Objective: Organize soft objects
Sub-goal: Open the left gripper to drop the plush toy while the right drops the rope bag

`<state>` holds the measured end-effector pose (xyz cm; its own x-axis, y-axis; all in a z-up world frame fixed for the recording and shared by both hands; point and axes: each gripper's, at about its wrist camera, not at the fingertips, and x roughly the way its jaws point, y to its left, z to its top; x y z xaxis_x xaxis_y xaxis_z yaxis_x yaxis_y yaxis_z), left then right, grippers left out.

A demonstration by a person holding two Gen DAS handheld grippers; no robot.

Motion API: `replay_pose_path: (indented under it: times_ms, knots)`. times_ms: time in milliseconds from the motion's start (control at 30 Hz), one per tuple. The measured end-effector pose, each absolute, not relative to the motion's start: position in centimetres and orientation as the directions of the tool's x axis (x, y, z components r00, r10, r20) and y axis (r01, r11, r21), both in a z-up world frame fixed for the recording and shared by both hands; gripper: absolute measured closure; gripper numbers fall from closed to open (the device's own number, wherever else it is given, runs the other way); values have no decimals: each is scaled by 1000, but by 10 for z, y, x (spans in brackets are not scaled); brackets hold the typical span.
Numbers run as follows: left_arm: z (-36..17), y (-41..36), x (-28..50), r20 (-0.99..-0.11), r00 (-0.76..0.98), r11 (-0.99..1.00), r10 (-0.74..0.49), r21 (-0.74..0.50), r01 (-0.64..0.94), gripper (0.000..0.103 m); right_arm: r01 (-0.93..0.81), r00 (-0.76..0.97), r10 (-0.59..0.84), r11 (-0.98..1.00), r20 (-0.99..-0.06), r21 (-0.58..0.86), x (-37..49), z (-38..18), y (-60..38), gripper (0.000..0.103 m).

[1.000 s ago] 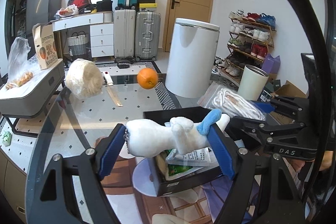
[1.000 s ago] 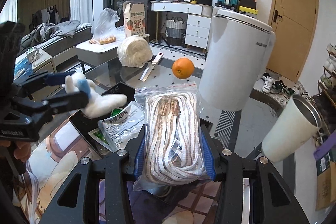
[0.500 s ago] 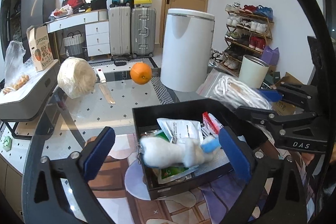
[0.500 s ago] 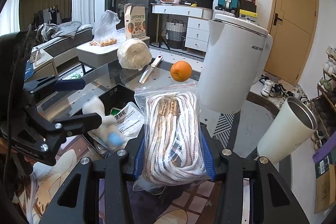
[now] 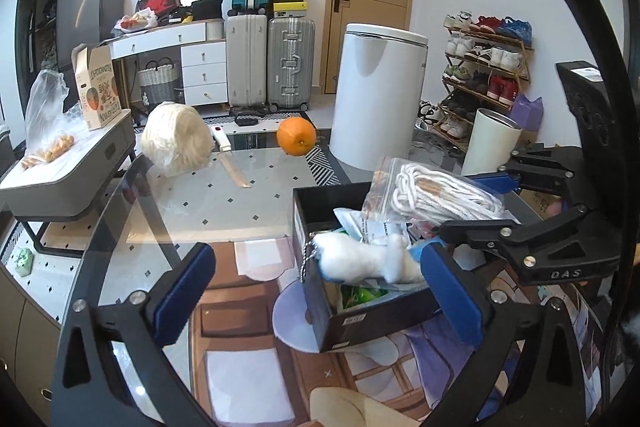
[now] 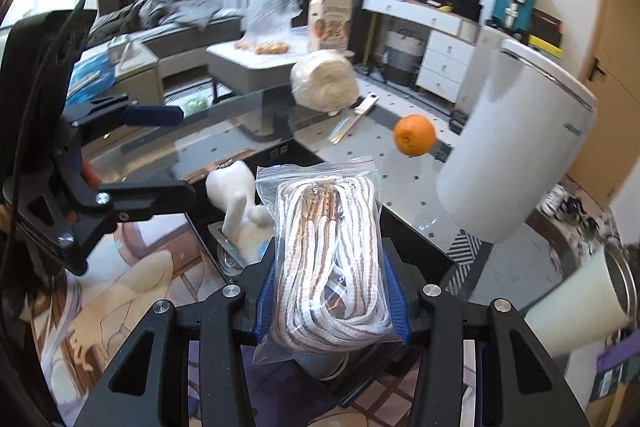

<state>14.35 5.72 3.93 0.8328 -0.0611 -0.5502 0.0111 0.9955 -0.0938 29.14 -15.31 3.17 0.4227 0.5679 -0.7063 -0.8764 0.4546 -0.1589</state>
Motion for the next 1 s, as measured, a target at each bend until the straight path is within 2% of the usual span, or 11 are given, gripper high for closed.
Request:
replay_pose_path:
  times_ms: [367, 433, 567, 700, 833, 1000]
  knots:
    - [38, 51, 138, -556, 829, 996, -67, -87, 22, 0, -900, 364, 500, 406, -786, -159, 309, 13, -140, 56]
    - [38, 50, 135, -556, 829, 996, -66, -83, 24, 0, -892, 384, 479, 412, -789, -184, 308, 12, -139, 50]
    - [37, 49, 130, -557, 829, 997, -62, -76, 23, 0, -871, 437, 486, 441, -757, -219, 302, 22, -149, 18]
    - [36, 49, 124, -553, 831, 996, -61, -86, 15, 0, -822, 517, 469, 506, -717, -262, 294, 34, -164, 17]
    - [35, 48, 117, -543, 838, 996, -57, -89, 10, 0, -788, 547, 496, 577, -674, -215, 281, 43, -182, 15]
    - [36, 46, 104, -507, 861, 995, -50, -100, -1, 0, -736, 594, 544, 665, -593, -127, 253, 49, -202, 3]
